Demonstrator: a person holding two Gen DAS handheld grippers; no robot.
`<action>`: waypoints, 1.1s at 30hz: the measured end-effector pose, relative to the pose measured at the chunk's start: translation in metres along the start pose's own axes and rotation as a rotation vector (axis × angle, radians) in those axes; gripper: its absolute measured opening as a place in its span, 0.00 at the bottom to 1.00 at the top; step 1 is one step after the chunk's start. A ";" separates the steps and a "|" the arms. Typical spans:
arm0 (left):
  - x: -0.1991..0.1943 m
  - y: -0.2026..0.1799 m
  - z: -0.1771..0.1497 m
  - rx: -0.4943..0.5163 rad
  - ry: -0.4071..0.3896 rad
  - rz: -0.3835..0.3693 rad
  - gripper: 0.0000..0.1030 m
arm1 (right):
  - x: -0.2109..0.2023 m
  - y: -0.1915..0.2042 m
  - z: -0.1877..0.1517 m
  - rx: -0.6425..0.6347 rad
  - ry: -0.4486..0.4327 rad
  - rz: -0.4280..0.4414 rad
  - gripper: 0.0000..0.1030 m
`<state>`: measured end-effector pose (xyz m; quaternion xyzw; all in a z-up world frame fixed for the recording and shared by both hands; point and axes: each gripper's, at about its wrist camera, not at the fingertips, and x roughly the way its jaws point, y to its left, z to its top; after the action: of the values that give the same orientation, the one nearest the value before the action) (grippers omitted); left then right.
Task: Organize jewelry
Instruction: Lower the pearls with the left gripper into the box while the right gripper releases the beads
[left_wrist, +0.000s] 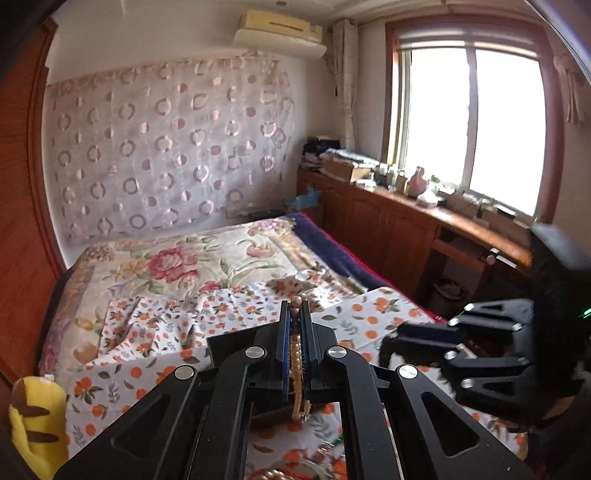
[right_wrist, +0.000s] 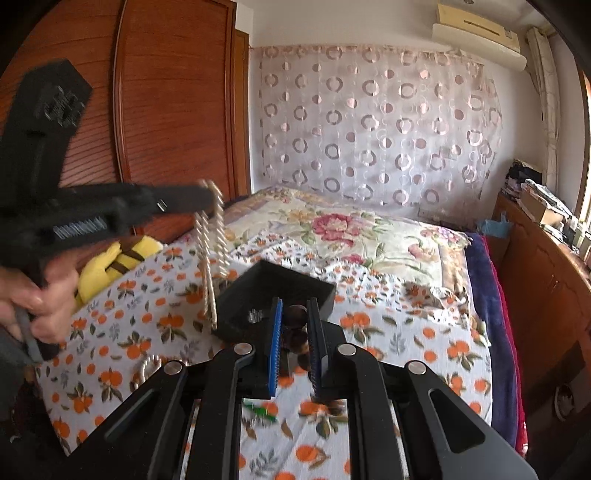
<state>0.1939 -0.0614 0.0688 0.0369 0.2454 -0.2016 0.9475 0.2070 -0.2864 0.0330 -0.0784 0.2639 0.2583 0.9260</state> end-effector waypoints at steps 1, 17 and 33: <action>0.005 0.003 0.001 -0.003 0.007 0.007 0.04 | 0.003 0.000 0.005 0.000 -0.007 -0.003 0.14; 0.066 0.029 -0.029 -0.044 0.133 0.063 0.04 | 0.061 -0.009 0.028 0.043 0.028 0.066 0.14; 0.016 0.035 -0.079 -0.050 0.138 0.064 0.20 | 0.070 0.003 0.032 0.045 0.024 0.063 0.15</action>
<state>0.1853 -0.0220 -0.0095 0.0348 0.3139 -0.1619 0.9349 0.2711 -0.2444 0.0229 -0.0521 0.2829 0.2802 0.9158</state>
